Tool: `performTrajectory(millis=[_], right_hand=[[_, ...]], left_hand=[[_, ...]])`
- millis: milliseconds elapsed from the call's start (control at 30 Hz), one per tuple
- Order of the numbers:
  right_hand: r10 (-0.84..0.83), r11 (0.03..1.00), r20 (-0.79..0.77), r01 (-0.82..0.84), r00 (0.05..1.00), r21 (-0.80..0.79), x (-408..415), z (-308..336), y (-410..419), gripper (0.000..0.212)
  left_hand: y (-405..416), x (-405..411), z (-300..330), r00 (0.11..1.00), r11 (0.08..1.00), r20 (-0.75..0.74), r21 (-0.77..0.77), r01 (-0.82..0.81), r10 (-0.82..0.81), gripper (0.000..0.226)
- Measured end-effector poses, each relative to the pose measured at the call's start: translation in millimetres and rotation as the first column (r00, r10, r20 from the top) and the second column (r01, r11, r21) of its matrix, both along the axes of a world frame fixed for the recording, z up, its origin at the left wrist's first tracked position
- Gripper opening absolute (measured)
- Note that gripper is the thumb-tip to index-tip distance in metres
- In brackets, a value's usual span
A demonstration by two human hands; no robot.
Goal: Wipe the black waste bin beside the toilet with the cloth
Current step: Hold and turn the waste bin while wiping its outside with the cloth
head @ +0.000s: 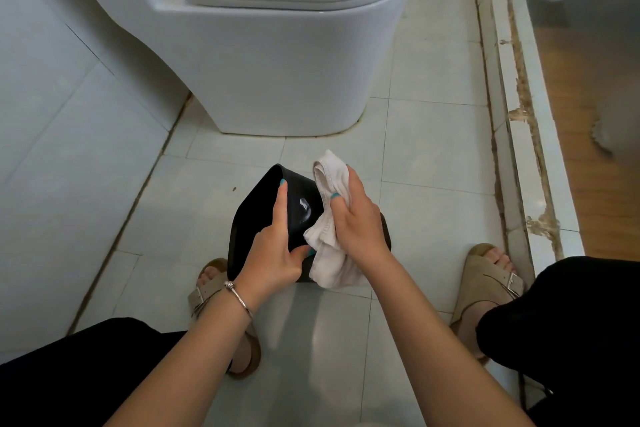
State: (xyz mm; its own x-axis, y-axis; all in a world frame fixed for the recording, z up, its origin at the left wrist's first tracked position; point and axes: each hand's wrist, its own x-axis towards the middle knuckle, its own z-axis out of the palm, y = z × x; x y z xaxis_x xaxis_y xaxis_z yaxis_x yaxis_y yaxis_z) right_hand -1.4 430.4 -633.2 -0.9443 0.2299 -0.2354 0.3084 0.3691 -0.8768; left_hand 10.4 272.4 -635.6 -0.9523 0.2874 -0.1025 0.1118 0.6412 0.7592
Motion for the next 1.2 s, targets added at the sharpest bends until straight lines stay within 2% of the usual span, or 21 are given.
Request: performTrajectory(millis=[133,233,300,500,600,700,767,867,933,1000,1200], right_hand=[[0.007,0.998,-0.055,-0.011,0.998,-0.064,2.6,9.2,-5.8,0.056],[0.017,0.99,-0.113,-0.032,0.993,-0.138,5.0,16.1,-14.1,0.05],[0.029,0.978,-0.142,-0.058,0.989,-0.202,6.2,22.0,-20.1,0.045],[0.008,0.902,-0.108,-0.053,0.994,-0.428,13.4,29.9,-12.9,0.049],[-0.047,0.849,-0.032,0.023,0.998,-0.528,15.1,34.2,0.4,0.046],[-0.152,0.819,-0.001,0.126,0.988,-0.559,8.4,39.3,16.2,0.044],[-0.167,0.846,-0.068,0.108,0.984,-0.522,7.4,41.5,27.1,0.048],[-0.07,0.961,-0.175,0.019,0.982,-0.277,10.2,38.8,40.5,0.057],[-0.019,0.998,-0.141,0.01,0.99,-0.07,9.9,28.1,48.2,0.06],[-0.004,0.998,-0.075,0.009,0.997,0.065,8.9,13.5,50.9,0.062],[0.005,0.978,0.087,-0.024,0.996,0.208,15.9,-31.4,39.5,0.064]], left_hand=[[3.5,-0.9,0.1,0.998,0.998,-0.027,-0.014,0.062,-0.062,0.108],[1.3,-3.3,-1.6,0.997,0.997,-0.005,-0.016,0.079,-0.079,0.116],[1.2,-4.8,-1.6,0.998,0.998,0.039,-0.016,0.053,-0.053,0.113],[-4.8,-3.1,-3.0,0.997,0.998,0.054,-0.034,0.054,-0.052,0.112],[-5.7,-4.4,-0.5,0.996,0.996,0.076,-0.072,0.059,-0.054,0.116],[-2.7,-4.9,2.4,0.994,0.996,0.092,-0.07,0.063,-0.056,0.117],[-0.5,-4.0,2.6,0.994,0.995,0.089,-0.068,0.066,-0.06,0.117],[1.1,-4.2,2.6,0.995,0.997,0.087,-0.059,0.048,-0.043,0.117],[0.9,-4.5,2.7,0.996,0.999,0.089,-0.037,0.024,-0.021,0.116],[-0.7,-5.3,2.9,0.996,1.0,0.087,-0.016,-0.003,0.005,0.115],[-7.4,-9.0,1.9,0.988,0.998,0.141,0.01,-0.061,0.059,0.114]])
